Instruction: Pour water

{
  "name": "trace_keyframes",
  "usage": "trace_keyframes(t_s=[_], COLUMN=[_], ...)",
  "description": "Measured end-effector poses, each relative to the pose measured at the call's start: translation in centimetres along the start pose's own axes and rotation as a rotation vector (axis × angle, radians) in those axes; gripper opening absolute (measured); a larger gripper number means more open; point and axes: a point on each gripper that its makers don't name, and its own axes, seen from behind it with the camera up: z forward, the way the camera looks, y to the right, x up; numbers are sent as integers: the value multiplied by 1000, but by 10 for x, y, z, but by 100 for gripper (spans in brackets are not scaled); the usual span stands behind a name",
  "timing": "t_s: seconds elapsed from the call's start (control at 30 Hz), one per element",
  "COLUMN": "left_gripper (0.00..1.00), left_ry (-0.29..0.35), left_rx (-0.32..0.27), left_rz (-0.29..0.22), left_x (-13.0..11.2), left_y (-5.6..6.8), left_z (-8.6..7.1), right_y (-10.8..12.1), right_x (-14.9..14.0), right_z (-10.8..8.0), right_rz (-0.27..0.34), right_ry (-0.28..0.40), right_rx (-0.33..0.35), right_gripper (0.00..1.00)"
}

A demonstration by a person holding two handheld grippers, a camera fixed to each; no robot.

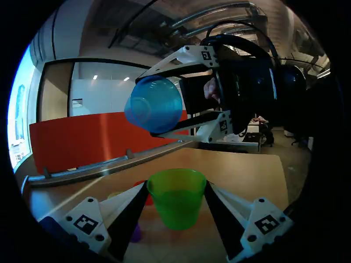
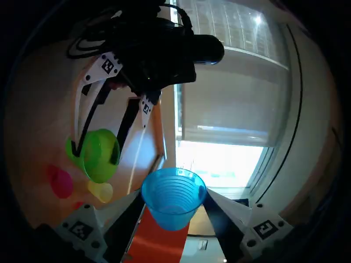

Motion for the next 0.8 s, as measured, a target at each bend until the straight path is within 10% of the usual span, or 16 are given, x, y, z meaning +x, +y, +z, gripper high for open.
trace_keyframes(t_s=[0.8], left_gripper=[88], left_ry=[-1], left_rx=[5], left_rz=[6], left_x=[3], left_y=[-1], left_z=[-1], right_y=[3], right_x=[8], right_z=[-5], right_rz=[60], right_ry=[10], right_rx=[-10], right_gripper=[91])
